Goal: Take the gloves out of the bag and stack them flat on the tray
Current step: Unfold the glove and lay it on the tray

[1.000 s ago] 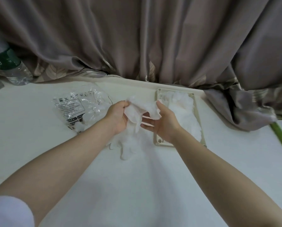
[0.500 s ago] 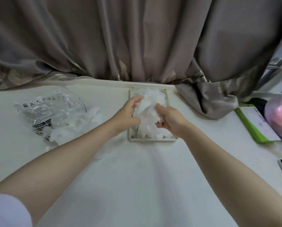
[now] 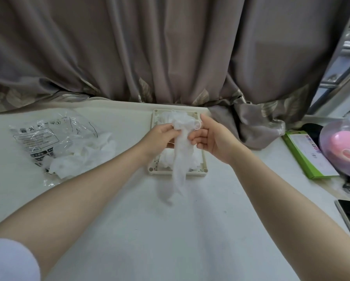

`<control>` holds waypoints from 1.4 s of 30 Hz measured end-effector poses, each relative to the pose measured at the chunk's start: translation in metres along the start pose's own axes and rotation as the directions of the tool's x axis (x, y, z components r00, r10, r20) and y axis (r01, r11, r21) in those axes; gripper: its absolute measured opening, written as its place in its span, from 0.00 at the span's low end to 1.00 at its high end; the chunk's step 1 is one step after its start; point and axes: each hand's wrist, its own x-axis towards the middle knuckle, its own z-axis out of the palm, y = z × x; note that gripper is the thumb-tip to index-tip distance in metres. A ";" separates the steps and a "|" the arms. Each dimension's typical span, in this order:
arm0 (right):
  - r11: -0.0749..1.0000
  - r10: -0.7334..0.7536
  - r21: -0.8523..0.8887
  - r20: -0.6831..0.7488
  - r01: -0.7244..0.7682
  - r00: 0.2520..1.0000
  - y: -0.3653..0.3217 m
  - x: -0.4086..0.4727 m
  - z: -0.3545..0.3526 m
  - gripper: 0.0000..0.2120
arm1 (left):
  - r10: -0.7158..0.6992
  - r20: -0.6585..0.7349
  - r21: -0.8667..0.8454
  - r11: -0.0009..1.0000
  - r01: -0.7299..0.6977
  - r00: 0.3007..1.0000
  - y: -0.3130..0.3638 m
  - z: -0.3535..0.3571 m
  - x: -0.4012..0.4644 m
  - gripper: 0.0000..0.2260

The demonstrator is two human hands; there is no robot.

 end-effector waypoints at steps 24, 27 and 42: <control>0.995 -0.077 0.026 -0.416 0.097 0.906 -0.014 0.012 -0.020 0.07 | 0.201 -0.263 0.108 0.978 -0.178 0.944 -0.004 0.004 0.013 0.11; 0.986 -0.084 0.110 -0.306 0.122 0.948 -0.020 0.012 -0.016 0.08 | 0.204 -0.204 0.301 0.944 -0.137 0.957 -0.007 0.001 0.018 0.13; 0.971 -0.209 -0.165 -0.246 0.171 0.947 -0.018 0.009 -0.008 0.10 | -0.128 -0.119 -0.024 0.992 0.126 0.985 -0.006 0.010 0.016 0.04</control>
